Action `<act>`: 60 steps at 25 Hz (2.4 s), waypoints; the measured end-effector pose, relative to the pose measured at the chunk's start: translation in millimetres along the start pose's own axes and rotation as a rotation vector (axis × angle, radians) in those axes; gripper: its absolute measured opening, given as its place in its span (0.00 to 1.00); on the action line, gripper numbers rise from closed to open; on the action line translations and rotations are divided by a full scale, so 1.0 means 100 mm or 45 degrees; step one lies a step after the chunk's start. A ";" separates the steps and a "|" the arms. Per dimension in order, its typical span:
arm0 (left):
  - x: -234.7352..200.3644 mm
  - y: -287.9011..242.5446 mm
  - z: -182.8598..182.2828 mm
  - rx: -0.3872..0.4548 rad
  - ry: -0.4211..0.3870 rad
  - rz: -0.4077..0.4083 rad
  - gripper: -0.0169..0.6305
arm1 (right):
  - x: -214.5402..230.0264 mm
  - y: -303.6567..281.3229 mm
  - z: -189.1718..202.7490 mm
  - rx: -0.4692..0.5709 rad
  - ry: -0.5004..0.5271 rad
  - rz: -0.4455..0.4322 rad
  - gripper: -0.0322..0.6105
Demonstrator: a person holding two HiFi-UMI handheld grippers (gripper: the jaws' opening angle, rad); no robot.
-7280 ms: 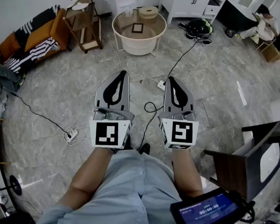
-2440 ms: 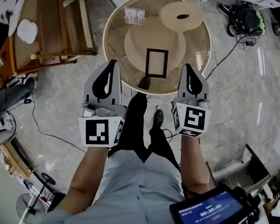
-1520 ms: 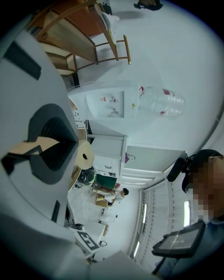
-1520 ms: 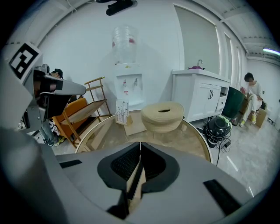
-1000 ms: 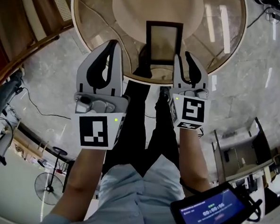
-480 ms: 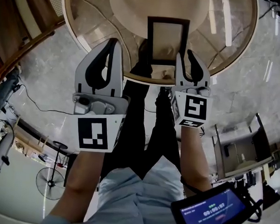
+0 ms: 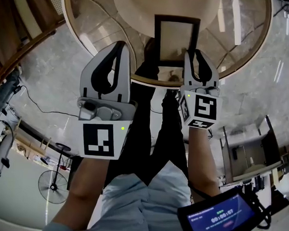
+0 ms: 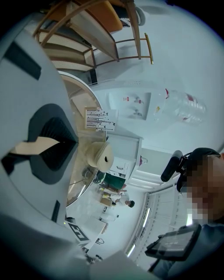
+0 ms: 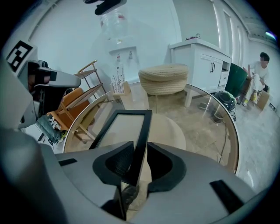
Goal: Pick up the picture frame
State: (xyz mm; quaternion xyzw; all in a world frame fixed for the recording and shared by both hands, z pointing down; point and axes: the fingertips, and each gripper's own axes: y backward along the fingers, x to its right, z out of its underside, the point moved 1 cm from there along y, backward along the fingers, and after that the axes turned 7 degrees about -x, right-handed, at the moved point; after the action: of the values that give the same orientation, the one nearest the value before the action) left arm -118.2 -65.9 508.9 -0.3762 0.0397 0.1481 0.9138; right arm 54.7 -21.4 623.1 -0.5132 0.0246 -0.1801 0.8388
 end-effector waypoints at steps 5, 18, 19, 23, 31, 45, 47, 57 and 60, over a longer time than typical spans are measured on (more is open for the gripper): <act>-0.08 0.04 0.02 -0.004 0.010 -0.020 0.04 | -0.02 -0.01 -0.02 -0.005 -0.010 -0.010 0.21; -0.18 0.24 -0.19 0.055 -0.024 -0.081 0.04 | -0.02 0.16 -0.16 0.011 0.017 0.028 0.17; -0.18 0.26 -0.21 0.061 -0.022 -0.087 0.04 | -0.02 0.18 -0.19 0.017 0.021 0.030 0.17; -0.15 0.34 -0.36 0.091 -0.028 -0.094 0.04 | 0.00 0.30 -0.35 0.056 0.034 0.042 0.17; 0.12 0.71 -0.84 0.190 -0.060 -0.096 0.04 | 0.00 0.85 -0.80 0.192 0.056 0.039 0.17; 0.75 1.88 -1.73 0.452 -0.087 -0.106 0.04 | -0.28 2.42 -1.59 0.501 0.153 0.026 0.17; 0.86 2.07 -1.84 0.496 -0.100 -0.116 0.04 | -0.35 2.67 -1.68 0.550 0.177 0.019 0.17; 1.49 3.13 -2.41 0.751 -0.161 -0.169 0.04 | -0.54 4.18 -2.04 0.842 0.286 0.021 0.17; 1.71 3.42 -2.51 0.810 -0.185 -0.188 0.04 | -0.56 4.61 -2.10 0.922 0.331 0.020 0.17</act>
State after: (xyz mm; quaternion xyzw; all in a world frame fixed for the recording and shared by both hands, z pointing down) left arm -47.9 30.3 67.5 -0.0622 -0.0088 0.0882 0.9941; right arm 83.0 6.3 115.7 -0.1565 0.0696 -0.2343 0.9570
